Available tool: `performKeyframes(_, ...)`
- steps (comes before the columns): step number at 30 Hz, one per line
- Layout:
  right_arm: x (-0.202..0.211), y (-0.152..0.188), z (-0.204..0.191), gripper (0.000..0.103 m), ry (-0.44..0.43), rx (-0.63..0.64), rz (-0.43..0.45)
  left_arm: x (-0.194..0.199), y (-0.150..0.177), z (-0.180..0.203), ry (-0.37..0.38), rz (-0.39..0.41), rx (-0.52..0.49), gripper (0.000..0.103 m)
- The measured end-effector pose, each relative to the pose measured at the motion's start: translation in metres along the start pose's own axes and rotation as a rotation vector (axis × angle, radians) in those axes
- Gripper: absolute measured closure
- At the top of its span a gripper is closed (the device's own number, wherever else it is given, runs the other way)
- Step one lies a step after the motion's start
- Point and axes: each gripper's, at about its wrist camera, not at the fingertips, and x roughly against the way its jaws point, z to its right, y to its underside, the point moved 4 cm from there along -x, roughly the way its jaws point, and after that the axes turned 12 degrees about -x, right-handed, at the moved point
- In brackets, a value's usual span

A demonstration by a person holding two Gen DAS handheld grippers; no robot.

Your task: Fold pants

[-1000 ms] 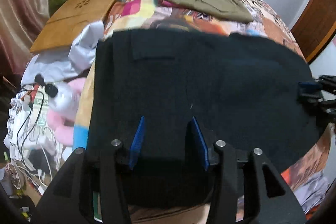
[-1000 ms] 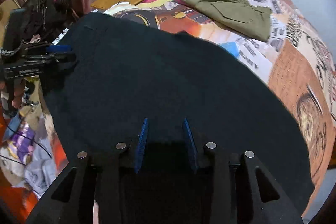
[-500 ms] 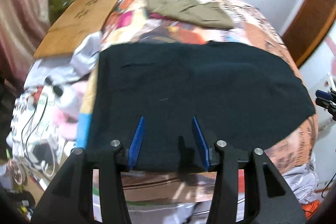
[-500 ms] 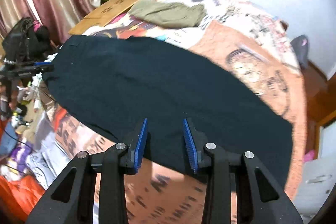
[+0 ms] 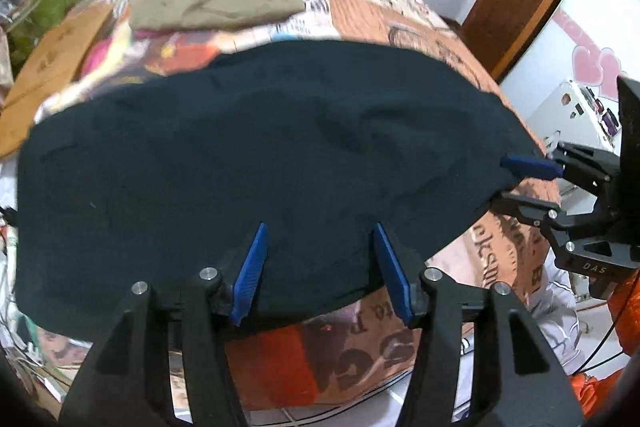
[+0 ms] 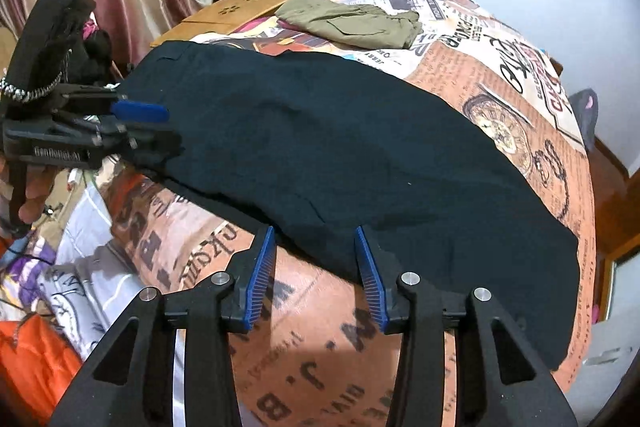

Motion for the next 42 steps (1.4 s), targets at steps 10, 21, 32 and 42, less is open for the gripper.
performKeyframes(10,0.001,0.000,-0.005,0.095,-0.044,0.029,0.006,-0.001,0.011,-0.006,0.015,-0.011,0.028,0.042)
performKeyframes(21,0.018,0.010,0.012,0.096,-0.112,-0.075,-0.033,0.012,0.001,-0.013,-0.019,0.008,0.037,0.034)
performKeyframes(32,0.079,-0.009,0.147,0.069,0.121,-0.320,0.152,0.007,-0.057,0.010,-0.040,0.080,0.029,0.034)
performKeyframes(42,0.023,-0.013,0.279,0.068,0.242,-0.508,0.061,-0.036,-0.042,0.018,-0.102,-0.003,0.044,0.026)
